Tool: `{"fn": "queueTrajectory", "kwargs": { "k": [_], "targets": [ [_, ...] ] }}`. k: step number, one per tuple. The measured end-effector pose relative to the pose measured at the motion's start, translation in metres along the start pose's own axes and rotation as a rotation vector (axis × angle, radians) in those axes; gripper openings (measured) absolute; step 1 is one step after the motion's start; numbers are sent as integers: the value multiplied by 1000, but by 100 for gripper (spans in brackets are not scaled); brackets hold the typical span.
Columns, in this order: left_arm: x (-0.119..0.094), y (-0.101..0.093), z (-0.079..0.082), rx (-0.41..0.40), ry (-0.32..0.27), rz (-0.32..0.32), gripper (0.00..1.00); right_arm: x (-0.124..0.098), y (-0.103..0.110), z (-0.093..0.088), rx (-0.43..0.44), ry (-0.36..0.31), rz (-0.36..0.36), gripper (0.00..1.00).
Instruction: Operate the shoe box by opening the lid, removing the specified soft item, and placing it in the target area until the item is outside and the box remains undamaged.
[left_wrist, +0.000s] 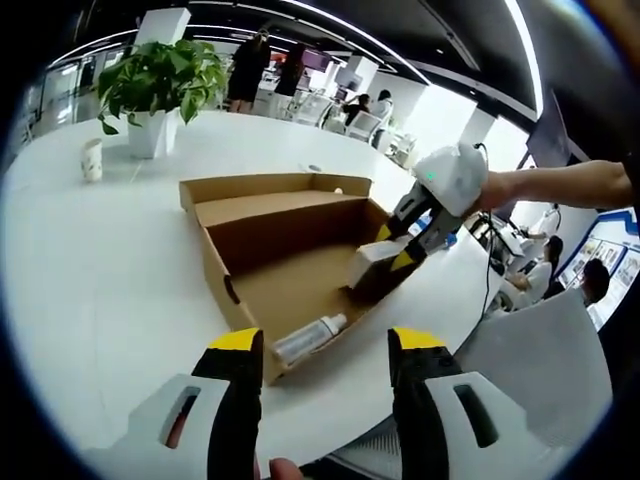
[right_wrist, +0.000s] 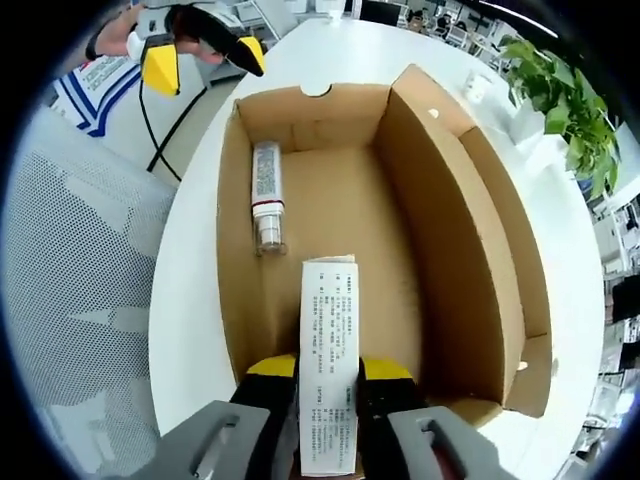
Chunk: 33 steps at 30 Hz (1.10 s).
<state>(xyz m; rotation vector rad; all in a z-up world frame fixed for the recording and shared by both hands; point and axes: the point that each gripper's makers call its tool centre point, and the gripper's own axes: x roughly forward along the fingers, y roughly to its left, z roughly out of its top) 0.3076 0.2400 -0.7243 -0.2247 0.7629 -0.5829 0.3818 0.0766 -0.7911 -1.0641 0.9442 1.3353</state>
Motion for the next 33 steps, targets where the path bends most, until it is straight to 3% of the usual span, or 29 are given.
{"fn": "queueTrajectory", "kwargs": {
  "k": [14, 24, 33],
  "targets": [
    [8, -16, 2, 16, 13, -20, 52, -22, -7, 6, -47, -37, -48, 17],
    [14, -30, 13, 42, 14, -32, 52, -53, -9, 10, -59, -75, -100, 17],
    [28, -50, 21, 77, 28, -54, 52, -74, -5, -12, -69, -64, -132, 17]
  ]
}}
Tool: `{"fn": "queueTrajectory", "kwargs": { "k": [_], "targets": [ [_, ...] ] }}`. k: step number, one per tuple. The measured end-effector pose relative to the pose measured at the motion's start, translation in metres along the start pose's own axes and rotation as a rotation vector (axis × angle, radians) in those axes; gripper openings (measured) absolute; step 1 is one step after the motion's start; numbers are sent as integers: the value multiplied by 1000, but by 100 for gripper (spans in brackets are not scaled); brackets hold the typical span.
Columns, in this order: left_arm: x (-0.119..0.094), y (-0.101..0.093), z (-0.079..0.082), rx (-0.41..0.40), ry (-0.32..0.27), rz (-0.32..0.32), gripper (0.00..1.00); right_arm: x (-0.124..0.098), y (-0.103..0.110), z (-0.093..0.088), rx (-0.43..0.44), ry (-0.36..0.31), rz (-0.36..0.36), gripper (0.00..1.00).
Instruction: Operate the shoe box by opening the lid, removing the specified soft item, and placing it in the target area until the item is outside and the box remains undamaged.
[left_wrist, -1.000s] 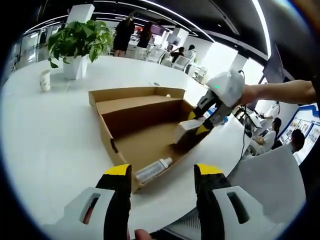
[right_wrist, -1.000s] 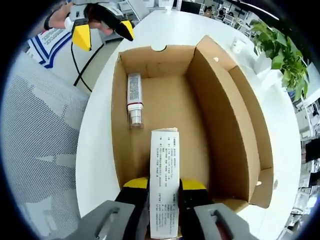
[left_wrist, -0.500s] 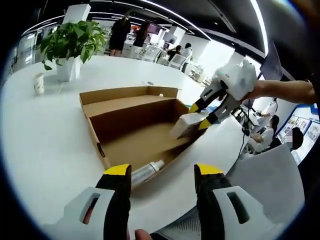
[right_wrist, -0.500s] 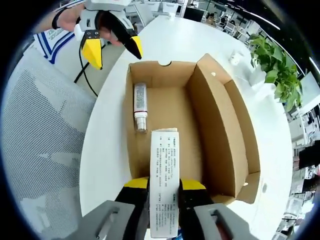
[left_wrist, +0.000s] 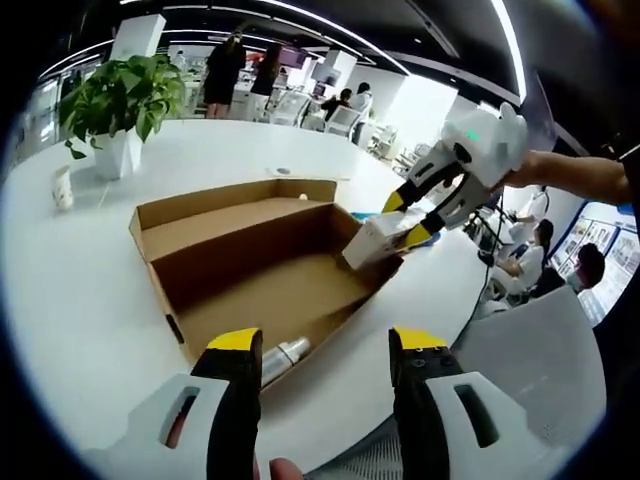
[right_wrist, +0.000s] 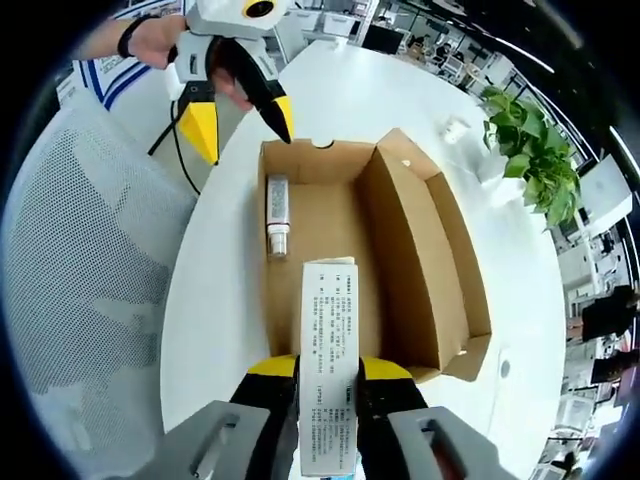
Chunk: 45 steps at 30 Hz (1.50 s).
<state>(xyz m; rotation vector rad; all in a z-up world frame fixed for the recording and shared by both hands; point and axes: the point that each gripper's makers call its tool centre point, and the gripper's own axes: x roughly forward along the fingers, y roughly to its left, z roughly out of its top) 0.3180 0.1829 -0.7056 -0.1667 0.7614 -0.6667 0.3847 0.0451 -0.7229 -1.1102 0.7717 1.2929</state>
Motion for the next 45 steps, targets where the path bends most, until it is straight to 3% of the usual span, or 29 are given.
{"fn": "queueTrajectory", "kwargs": {
  "k": [9, 21, 45],
  "targets": [
    [18, -19, 7, 34, 25, -28, 52, -18, 0, -36, 56, 2, -24, 17],
    [43, -42, 18, 73, 48, -68, 52, -29, 3, -100, 153, 27, -44, 17],
    [88, -80, 21, 88, 93, -107, 52, -43, 37, -207, 307, 55, -60, 17]
  ]
}}
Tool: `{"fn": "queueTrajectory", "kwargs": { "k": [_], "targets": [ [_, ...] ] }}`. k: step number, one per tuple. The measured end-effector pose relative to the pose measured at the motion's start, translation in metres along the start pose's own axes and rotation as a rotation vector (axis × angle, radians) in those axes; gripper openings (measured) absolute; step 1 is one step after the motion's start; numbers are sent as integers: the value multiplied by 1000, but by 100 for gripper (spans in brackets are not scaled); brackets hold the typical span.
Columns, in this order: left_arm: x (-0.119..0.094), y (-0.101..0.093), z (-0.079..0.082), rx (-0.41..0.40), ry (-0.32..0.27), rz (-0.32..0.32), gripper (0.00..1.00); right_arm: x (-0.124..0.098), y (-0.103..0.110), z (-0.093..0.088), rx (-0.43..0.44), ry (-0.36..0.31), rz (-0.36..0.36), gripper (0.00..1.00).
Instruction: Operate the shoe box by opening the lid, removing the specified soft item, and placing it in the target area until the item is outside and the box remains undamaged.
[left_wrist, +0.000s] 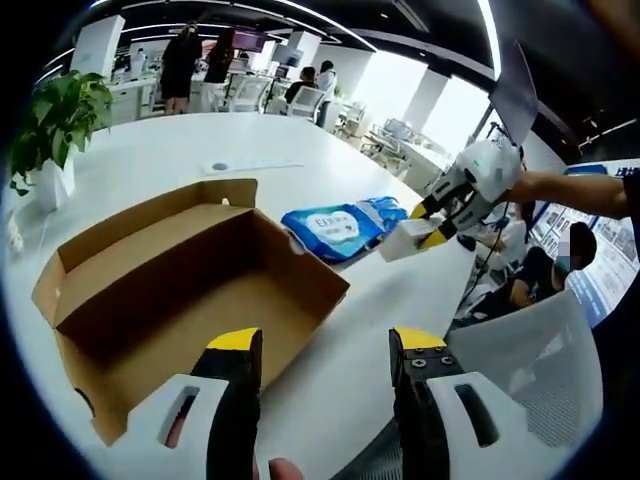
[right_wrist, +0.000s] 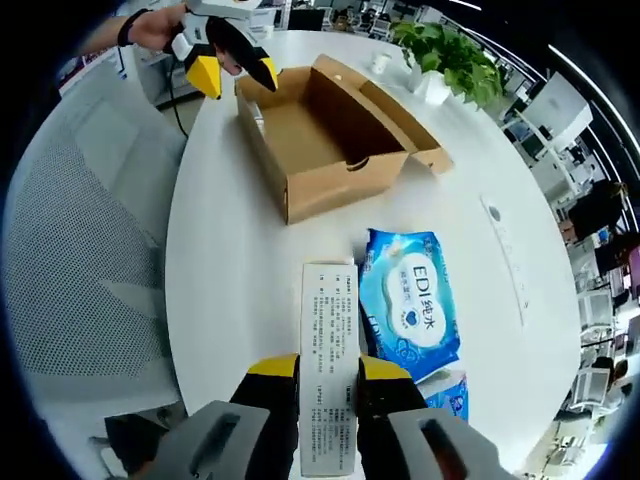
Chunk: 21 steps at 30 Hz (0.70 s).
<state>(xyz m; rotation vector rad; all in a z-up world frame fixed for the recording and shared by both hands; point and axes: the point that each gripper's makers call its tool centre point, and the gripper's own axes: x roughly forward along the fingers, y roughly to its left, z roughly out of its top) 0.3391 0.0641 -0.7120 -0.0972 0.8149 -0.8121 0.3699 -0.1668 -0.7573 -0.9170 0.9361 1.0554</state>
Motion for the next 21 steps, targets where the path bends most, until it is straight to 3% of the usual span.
{"fn": "queueTrajectory", "kwargs": {
  "k": [11, 21],
  "targets": [
    [18, -16, -1, -1, 14, -10, 52, -16, 2, -44, 61, 10, -12, 17],
    [26, -21, -1, -18, 8, -3, 52, -27, -12, -65, 75, 18, -23, 17]
  ]
}}
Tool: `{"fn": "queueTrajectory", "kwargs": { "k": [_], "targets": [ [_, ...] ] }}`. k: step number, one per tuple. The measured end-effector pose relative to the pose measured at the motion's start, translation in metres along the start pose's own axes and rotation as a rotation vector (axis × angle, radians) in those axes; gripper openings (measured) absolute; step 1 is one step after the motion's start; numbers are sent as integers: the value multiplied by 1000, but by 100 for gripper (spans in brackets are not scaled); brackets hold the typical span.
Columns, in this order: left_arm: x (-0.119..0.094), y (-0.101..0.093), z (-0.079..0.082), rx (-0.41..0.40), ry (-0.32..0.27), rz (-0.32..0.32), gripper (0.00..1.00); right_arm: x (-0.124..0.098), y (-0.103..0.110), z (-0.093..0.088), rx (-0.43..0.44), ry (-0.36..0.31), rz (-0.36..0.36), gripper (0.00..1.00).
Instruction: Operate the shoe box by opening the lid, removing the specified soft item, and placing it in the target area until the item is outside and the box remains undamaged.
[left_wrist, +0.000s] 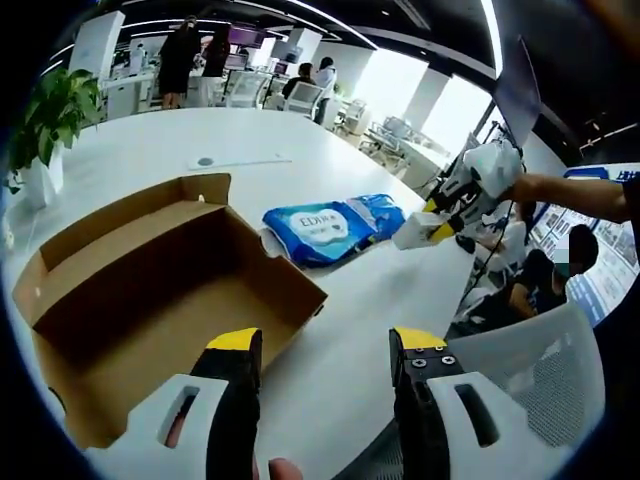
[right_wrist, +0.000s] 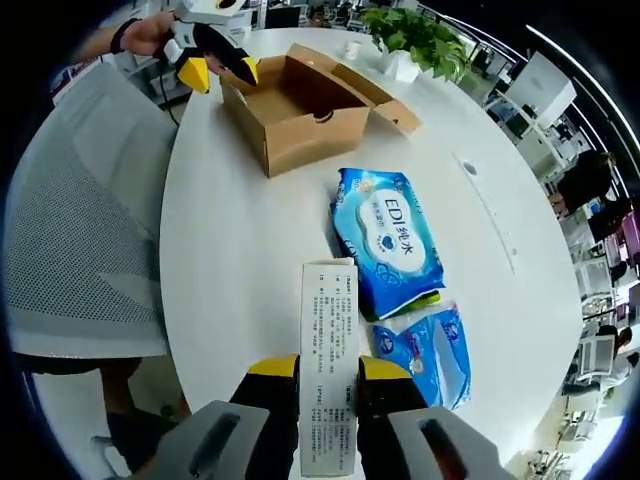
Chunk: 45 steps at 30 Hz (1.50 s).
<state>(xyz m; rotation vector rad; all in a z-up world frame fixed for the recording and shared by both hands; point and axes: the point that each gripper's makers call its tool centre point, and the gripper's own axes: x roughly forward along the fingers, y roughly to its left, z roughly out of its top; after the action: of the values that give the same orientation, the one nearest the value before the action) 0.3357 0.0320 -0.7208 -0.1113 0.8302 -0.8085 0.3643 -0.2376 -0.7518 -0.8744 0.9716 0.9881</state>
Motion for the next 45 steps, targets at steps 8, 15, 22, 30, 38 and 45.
{"fn": "queueTrajectory", "kwargs": {
  "k": [8, 15, 22, 30, 38, 45],
  "targets": [
    [-3, 0, -1, -23, -12, 19, 53, -4, -15, 1, -17, 1, 2, 17],
    [-9, 3, -4, -50, -25, 46, 53, -6, -35, 4, -19, -8, 9, 17],
    [-17, 8, -7, -71, -34, 70, 53, -8, -53, 11, -43, -9, 6, 17],
    [-24, 19, -5, -83, -43, 92, 53, -7, -77, 23, -74, -10, -4, 17],
    [-32, 26, -10, -104, -48, 111, 53, 1, -105, 22, -89, 10, -5, 17],
    [-45, 34, -17, -130, -52, 142, 53, 13, -141, 21, -69, 14, -18, 17]
  ]
}}
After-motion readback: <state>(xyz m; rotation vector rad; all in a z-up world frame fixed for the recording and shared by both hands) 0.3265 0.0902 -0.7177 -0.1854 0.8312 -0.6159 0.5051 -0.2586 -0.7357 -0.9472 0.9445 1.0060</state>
